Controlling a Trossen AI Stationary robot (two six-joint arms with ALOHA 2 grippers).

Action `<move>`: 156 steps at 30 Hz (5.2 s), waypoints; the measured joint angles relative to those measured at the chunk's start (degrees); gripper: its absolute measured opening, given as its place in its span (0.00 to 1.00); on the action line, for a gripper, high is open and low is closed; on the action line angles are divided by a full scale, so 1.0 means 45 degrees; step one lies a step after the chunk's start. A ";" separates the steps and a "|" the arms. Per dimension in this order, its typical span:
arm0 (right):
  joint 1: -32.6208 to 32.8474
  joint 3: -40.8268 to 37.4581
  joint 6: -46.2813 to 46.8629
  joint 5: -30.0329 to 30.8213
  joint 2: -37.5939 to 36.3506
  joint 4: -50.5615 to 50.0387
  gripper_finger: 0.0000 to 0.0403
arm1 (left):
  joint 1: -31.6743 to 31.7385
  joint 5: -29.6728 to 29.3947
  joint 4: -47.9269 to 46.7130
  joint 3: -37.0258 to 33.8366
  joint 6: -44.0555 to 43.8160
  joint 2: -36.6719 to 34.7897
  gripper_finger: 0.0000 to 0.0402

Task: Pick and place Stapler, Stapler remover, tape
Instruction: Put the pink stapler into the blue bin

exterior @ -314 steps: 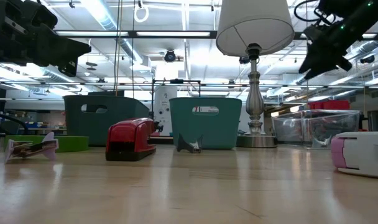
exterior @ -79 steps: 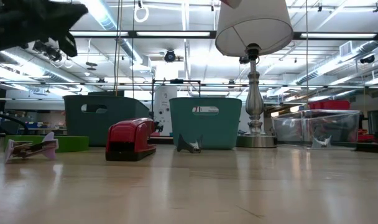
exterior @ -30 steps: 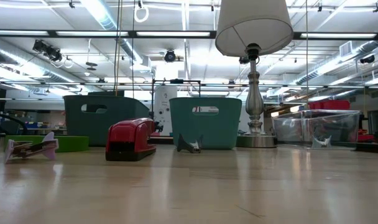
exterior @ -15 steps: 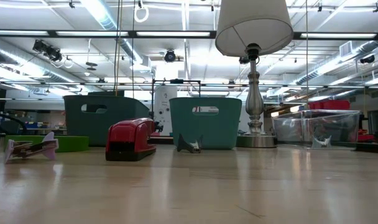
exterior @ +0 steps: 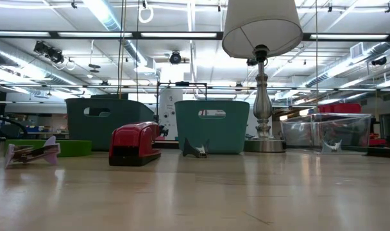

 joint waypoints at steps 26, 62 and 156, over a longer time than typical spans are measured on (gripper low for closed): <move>0.0005 0.0000 0.0056 -0.0045 -0.0005 -0.0154 0.78 | -0.0019 0.0199 0.0089 0.0000 -0.0515 0.0314 0.69; -0.0024 -0.0005 -0.1384 0.1655 -0.1830 -0.0393 0.89 | 0.0019 0.0061 0.0076 -0.0015 0.0047 0.0314 0.67; -0.1506 -0.0015 -0.1263 0.1670 -0.3225 -0.2959 0.88 | 0.9360 -0.1182 -1.4156 -0.0010 -0.5447 0.1932 0.68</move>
